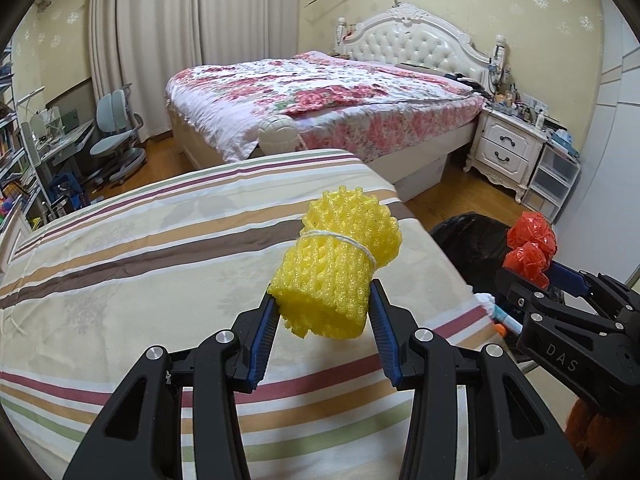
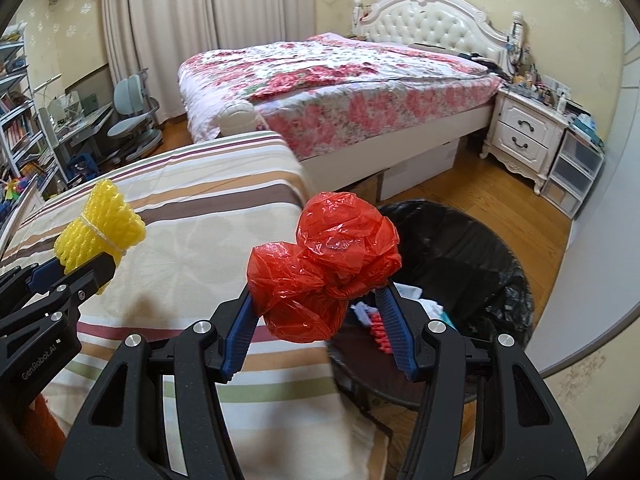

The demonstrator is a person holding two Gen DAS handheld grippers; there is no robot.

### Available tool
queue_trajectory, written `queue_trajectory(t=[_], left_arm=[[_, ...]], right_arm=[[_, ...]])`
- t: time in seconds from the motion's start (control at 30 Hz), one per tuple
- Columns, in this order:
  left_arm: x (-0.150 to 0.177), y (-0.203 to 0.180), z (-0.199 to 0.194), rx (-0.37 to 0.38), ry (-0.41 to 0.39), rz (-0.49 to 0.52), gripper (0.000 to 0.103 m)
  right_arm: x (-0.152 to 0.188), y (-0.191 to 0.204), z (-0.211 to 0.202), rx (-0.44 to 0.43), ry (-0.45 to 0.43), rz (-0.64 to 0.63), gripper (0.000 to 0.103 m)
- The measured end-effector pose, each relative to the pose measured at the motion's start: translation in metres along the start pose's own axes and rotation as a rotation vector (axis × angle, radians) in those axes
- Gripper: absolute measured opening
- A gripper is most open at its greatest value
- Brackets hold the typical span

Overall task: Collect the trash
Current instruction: 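Carry the yellow foam net and red bag in both tools over the black bin, then open the left tool to drop the foam net while the right tool drops the bag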

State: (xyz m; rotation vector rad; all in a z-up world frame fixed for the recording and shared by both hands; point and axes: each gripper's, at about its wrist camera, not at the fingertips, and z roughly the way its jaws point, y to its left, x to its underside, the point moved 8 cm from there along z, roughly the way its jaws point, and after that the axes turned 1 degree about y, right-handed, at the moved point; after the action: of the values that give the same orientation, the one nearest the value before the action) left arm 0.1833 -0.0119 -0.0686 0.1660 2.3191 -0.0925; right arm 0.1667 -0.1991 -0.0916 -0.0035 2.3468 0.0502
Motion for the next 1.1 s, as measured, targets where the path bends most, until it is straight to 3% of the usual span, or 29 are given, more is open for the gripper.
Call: queue_trajectory(t=[0.57, 1.0, 1.1], left_arm=[[-0.013, -0.085, 0.028, 0.058, -0.003, 0.096, 0.045], [-0.028, -0.126, 0.056, 0.059, -0.009, 0.15, 0.045], [-0.031, -0.128, 0.061, 0.062, -0.004, 0.155, 0.05]], right_arm=[[-0.003, -0.087, 0.006, 0.105, -0.016, 0.102, 0.056], [-0.006, -0.12, 0.023, 0.129, -0.005, 0.163, 0.056], [-0.006, -0.121, 0.026, 0.137, -0.008, 0.171, 0.059]])
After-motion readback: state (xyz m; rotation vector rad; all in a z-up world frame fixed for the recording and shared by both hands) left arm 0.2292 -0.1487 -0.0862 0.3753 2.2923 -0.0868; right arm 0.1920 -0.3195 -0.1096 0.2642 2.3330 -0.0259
